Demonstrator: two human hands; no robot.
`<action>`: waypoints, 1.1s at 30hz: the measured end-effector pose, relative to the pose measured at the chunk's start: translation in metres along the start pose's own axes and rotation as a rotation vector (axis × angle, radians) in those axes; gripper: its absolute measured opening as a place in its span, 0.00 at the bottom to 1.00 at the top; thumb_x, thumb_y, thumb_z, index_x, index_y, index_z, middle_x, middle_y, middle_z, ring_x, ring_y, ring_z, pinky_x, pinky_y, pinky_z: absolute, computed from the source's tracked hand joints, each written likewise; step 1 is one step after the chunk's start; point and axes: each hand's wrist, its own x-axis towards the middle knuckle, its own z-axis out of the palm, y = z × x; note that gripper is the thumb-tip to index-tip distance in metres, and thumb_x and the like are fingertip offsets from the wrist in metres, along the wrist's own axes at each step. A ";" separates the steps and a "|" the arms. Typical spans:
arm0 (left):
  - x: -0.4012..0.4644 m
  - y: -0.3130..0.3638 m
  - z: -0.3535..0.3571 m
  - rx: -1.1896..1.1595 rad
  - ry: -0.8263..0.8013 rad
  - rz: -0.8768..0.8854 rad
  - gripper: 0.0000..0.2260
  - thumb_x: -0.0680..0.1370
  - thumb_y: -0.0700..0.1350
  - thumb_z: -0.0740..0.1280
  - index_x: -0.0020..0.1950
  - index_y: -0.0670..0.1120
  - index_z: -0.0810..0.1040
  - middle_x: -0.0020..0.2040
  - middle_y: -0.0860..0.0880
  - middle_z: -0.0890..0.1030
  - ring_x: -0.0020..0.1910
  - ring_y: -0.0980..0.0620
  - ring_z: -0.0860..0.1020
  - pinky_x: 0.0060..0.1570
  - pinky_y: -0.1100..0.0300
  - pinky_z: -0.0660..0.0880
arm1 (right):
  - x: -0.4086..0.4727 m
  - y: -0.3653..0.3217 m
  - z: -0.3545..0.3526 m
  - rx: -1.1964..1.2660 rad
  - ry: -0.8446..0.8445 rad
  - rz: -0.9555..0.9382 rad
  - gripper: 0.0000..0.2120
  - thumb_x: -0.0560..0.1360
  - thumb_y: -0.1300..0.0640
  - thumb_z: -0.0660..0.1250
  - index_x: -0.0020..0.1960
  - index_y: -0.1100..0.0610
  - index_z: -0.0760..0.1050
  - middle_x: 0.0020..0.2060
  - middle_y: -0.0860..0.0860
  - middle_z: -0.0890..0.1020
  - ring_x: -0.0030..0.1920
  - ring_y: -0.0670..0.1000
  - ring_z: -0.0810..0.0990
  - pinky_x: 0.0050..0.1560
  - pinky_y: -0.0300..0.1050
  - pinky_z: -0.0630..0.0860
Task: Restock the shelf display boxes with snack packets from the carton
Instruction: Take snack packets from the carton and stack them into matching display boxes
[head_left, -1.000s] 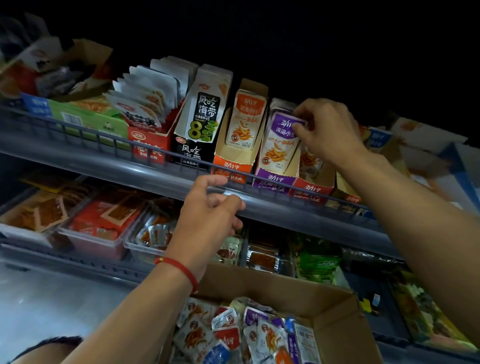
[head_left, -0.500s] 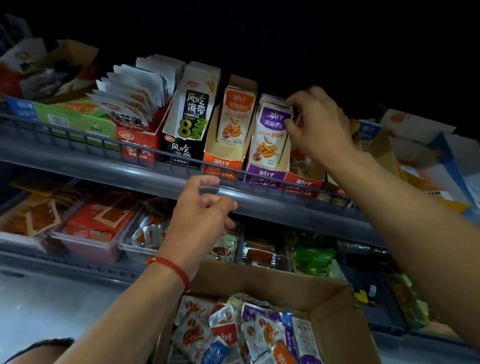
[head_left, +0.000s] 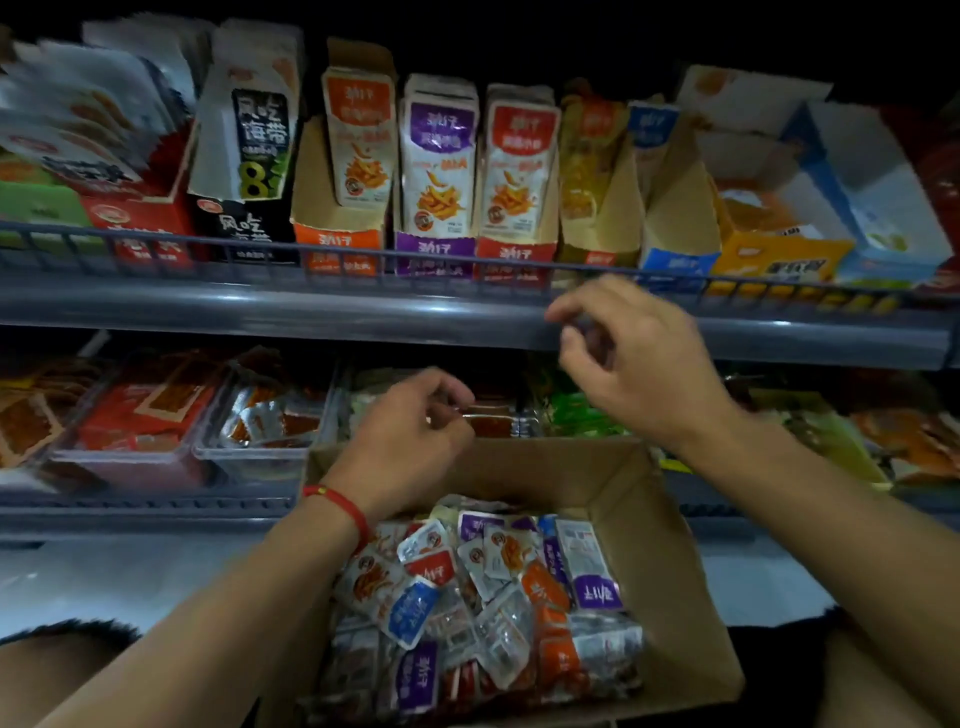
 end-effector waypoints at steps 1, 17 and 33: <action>-0.001 -0.004 0.011 0.050 -0.052 -0.006 0.09 0.76 0.40 0.69 0.50 0.55 0.78 0.45 0.49 0.83 0.43 0.51 0.81 0.47 0.51 0.80 | -0.015 0.007 0.004 0.006 -0.061 0.025 0.09 0.79 0.52 0.63 0.57 0.51 0.78 0.47 0.41 0.75 0.41 0.42 0.74 0.43 0.49 0.78; 0.014 -0.077 0.206 0.706 -0.683 0.201 0.22 0.75 0.48 0.72 0.68 0.45 0.77 0.65 0.44 0.79 0.63 0.46 0.78 0.62 0.58 0.74 | -0.058 0.068 0.008 0.224 -0.657 0.371 0.08 0.80 0.50 0.68 0.56 0.50 0.82 0.46 0.47 0.84 0.47 0.45 0.82 0.47 0.41 0.79; 0.039 -0.103 0.205 1.158 -0.789 0.401 0.31 0.79 0.62 0.63 0.80 0.58 0.60 0.79 0.48 0.61 0.75 0.42 0.63 0.72 0.45 0.64 | -0.068 0.071 -0.007 0.283 -0.667 0.393 0.09 0.81 0.50 0.67 0.58 0.49 0.82 0.46 0.46 0.83 0.46 0.44 0.81 0.44 0.37 0.76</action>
